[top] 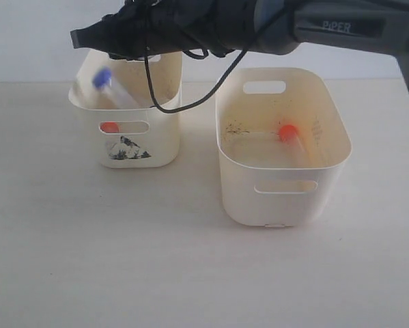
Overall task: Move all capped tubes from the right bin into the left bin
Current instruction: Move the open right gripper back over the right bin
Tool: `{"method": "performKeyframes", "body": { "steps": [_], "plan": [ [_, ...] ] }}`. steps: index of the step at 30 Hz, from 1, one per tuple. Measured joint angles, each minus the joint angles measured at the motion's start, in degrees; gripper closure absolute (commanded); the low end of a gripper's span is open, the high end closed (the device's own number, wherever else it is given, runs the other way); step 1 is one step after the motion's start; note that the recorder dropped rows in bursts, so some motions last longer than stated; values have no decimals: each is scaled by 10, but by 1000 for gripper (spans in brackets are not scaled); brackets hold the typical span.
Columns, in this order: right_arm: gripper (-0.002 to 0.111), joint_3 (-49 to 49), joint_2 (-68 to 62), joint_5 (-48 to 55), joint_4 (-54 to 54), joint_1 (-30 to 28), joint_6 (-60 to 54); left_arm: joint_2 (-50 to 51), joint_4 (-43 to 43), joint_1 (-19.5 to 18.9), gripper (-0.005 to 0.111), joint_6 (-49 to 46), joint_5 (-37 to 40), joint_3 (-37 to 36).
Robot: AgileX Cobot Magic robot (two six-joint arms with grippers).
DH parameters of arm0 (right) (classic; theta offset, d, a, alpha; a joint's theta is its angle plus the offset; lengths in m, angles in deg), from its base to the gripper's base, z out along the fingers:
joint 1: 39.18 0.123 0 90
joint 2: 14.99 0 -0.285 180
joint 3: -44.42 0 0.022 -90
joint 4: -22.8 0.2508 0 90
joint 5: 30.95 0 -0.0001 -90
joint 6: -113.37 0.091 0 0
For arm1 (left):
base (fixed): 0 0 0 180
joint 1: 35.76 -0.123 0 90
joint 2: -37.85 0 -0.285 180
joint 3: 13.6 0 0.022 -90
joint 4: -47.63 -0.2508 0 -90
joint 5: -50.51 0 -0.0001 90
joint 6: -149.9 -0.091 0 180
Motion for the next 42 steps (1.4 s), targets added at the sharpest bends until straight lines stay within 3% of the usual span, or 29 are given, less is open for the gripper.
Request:
{"method": "performKeyframes", "body": {
  "steps": [6, 11, 20, 24, 29, 42],
  "plan": [
    [109, 0, 17, 39, -7, 0, 3, 0, 0, 0, 102, 0, 0, 0],
    [109, 0, 66, 138, -66, -2, 20, 0, 0, 0, 102, 0, 0, 0],
    [109, 0, 145, 473, -447, -12, 245, 0, 0, 0, 102, 0, 0, 0],
    [109, 0, 146, 558, -549, -23, 320, 0, 0, 0, 102, 0, 0, 0],
    [109, 0, 147, 589, -603, -50, 408, 0, 0, 0, 102, 0, 0, 0],
    [109, 1, 147, 592, -608, -82, 551, 0, 0, 0, 102, 0, 0, 0]
  ]
}}
